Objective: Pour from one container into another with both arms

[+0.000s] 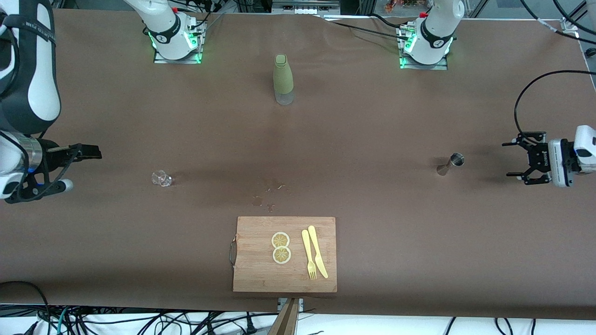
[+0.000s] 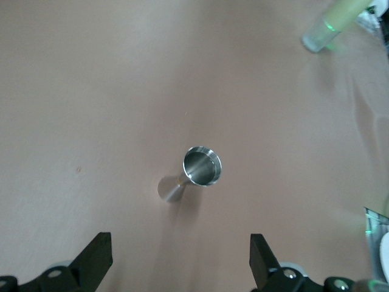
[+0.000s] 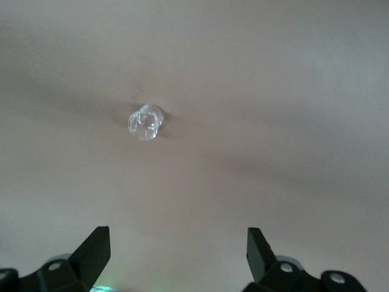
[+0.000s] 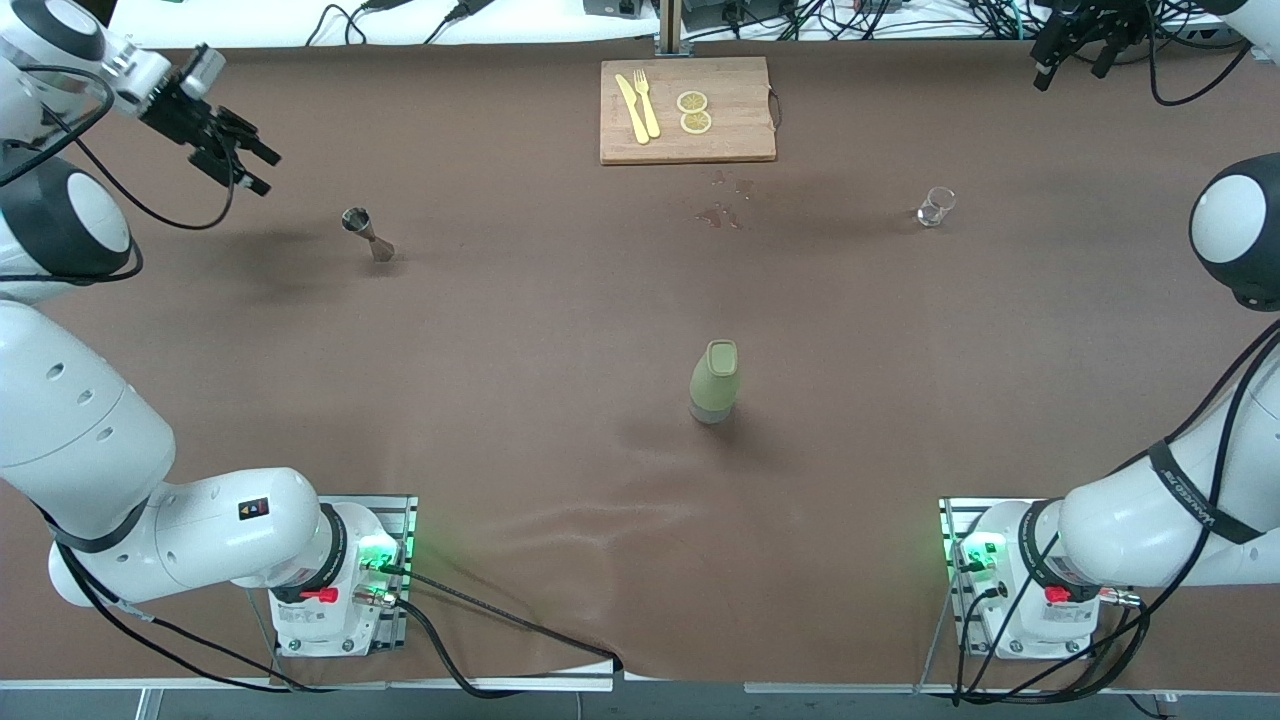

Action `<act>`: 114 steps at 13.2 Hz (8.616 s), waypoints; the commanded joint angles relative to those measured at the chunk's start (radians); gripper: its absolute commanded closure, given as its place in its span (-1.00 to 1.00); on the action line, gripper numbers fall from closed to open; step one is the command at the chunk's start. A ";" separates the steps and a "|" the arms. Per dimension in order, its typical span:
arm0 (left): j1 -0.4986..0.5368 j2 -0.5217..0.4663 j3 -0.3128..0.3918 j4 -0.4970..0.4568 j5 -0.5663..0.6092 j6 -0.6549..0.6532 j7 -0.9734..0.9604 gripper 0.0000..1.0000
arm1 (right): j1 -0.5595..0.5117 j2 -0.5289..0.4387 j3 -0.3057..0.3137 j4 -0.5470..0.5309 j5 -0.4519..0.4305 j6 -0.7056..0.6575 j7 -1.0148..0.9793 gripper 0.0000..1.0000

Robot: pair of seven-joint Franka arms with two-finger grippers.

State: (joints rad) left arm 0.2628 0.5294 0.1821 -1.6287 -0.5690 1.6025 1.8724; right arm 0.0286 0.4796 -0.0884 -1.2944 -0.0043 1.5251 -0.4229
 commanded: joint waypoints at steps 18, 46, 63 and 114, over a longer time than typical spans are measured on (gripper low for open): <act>0.006 0.409 0.043 0.036 -0.460 -0.197 0.787 -1.00 | -0.211 0.330 -0.031 -0.121 0.753 0.173 -1.332 -1.00; 0.001 0.435 0.063 0.029 -0.552 -0.242 0.996 1.00 | -0.204 0.507 -0.060 -0.233 1.116 0.021 -2.001 -1.00; -0.356 0.371 0.048 0.105 -0.708 -0.175 0.657 1.00 | -0.191 0.534 -0.056 -0.256 1.190 -0.008 -2.061 0.11; -1.051 0.644 0.083 0.556 -1.223 0.616 -0.033 1.00 | -0.059 0.525 0.420 -0.074 0.960 0.159 -1.133 0.86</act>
State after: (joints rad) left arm -0.7752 1.1544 0.2414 -1.1073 -1.7463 2.2315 1.8687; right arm -0.0296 1.0042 0.3272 -1.3749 0.9723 1.6707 -1.5893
